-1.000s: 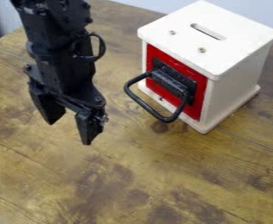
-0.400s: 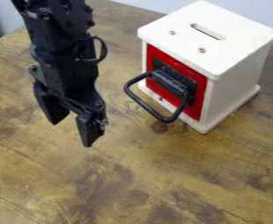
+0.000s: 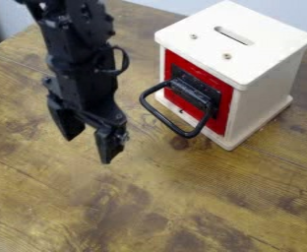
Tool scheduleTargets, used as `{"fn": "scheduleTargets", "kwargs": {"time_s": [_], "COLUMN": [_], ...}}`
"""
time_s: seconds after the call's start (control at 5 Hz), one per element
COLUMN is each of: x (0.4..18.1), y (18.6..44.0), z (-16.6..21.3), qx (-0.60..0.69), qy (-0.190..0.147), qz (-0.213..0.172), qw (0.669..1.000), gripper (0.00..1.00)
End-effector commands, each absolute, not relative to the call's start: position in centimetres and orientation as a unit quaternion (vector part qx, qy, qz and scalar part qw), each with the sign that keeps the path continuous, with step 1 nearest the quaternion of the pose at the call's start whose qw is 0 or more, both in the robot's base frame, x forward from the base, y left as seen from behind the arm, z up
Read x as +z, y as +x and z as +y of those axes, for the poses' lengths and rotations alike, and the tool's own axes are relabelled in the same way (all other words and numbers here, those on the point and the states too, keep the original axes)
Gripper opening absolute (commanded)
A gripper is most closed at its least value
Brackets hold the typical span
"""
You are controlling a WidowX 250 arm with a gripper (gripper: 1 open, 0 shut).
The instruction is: Close the drawer
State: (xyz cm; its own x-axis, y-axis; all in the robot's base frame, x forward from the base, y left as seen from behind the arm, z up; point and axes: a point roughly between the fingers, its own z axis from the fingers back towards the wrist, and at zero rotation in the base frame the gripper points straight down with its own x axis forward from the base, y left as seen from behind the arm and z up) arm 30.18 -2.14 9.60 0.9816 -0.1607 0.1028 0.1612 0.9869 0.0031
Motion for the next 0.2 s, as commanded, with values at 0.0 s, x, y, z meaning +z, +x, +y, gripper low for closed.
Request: {"fn": "scheduleTargets", "kwargs": {"time_s": [0.0], "x": [12.02], "y": [30.99], "z": [-2.43], "qx": [-0.056], "qy": [0.0], "qz": [-0.078], "qw": [0.995], "gripper": [1.0]}}
